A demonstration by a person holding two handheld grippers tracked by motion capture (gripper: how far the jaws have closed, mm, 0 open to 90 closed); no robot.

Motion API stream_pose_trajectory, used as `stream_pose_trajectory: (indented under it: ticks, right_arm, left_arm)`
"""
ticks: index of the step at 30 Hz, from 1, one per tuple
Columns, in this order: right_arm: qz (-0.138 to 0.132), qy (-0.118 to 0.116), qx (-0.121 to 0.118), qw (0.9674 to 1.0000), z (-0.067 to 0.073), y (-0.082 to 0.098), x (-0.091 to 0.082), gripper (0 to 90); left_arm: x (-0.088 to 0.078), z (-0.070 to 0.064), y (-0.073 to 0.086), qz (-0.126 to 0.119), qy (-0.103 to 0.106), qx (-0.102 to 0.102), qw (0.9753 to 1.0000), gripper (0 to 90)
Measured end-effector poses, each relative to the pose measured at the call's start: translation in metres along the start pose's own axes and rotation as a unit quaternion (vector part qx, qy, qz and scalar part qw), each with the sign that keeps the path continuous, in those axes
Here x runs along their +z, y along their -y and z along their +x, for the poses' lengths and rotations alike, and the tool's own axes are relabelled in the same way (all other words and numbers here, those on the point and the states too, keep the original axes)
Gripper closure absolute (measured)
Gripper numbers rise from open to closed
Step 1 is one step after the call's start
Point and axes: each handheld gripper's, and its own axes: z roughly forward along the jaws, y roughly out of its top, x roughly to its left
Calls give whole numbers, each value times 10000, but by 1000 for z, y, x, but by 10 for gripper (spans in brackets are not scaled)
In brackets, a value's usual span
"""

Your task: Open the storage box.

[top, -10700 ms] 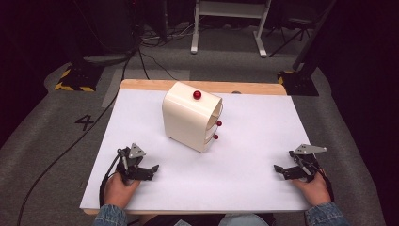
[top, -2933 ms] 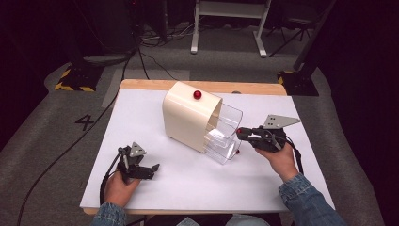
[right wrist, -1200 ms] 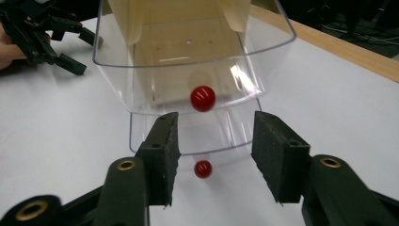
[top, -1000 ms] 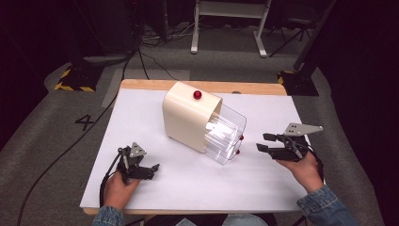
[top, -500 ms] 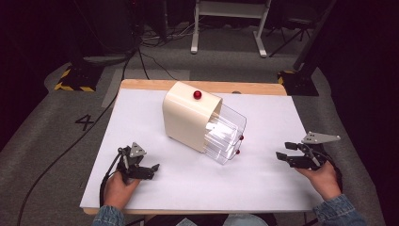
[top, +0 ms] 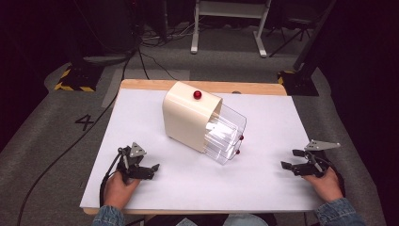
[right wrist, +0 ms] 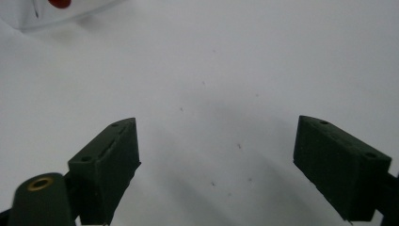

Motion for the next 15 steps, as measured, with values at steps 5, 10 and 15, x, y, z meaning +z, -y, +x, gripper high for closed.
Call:
stream_pose_trajectory:
  ticks: [5, 10, 15]
  right_arm:
    - [159, 190, -107, 9996, 5, 5, 9, 64]
    - [313, 404, -361, 9980, 12, 7, 18, 0]
    - [145, 434, -342, 9984, 13, 11, 18, 0]
  left_arm:
    - [0, 0, 0, -6, -4, 8, 10000, 109]
    - [0, 0, 0, 2, 2, -3, 10000, 109]
    - [0, 0, 0, 2, 3, -2, 10000, 109]
